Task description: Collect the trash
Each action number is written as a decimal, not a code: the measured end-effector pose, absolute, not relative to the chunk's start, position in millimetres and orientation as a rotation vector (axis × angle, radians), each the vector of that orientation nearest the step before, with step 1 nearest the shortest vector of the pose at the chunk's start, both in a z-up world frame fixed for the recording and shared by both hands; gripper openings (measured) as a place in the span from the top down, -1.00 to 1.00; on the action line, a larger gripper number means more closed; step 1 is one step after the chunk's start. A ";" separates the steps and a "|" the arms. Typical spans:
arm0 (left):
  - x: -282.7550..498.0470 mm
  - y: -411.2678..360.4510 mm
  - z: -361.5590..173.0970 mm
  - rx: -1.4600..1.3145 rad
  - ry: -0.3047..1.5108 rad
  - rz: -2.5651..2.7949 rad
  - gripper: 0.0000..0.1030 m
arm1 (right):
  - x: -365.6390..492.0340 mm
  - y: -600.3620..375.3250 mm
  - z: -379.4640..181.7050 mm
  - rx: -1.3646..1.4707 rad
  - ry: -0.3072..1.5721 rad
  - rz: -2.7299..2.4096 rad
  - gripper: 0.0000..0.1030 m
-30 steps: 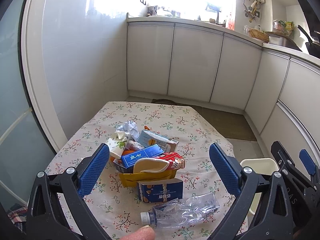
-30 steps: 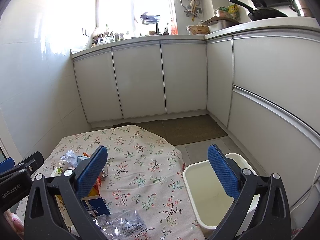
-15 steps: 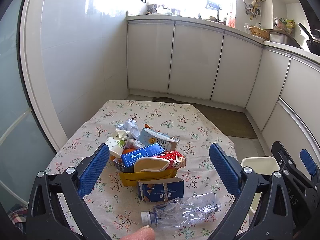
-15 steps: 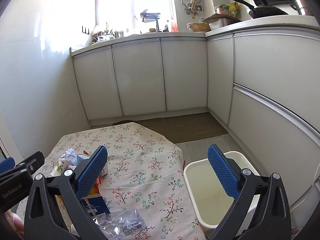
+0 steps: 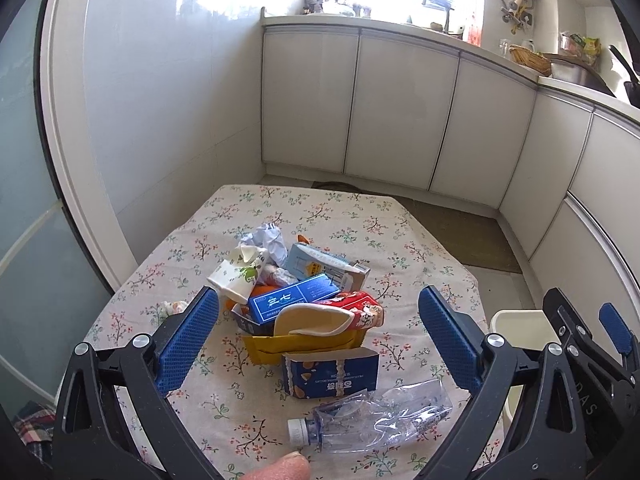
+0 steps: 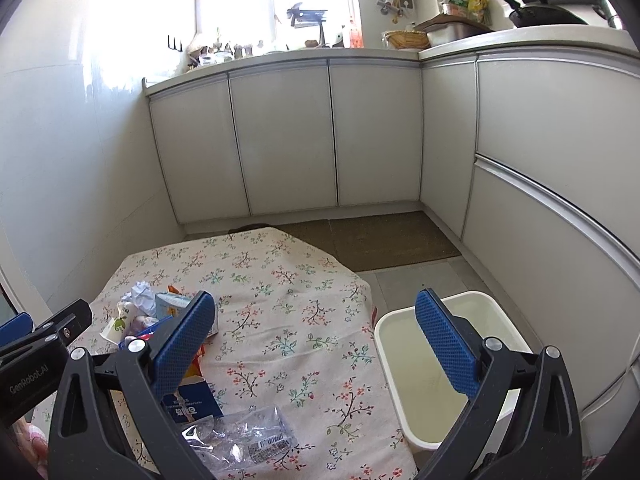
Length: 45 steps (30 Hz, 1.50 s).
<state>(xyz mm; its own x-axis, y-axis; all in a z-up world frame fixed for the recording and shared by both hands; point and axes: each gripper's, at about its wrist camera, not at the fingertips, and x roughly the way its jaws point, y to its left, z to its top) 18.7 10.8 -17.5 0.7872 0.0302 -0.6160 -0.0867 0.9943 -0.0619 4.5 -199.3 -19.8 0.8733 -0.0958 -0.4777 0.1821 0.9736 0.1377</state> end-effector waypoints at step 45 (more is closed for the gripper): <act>148.7 225.7 -172.0 -0.614 1.101 0.422 0.23 | 63.7 -158.1 -100.5 0.066 0.871 -0.004 -0.89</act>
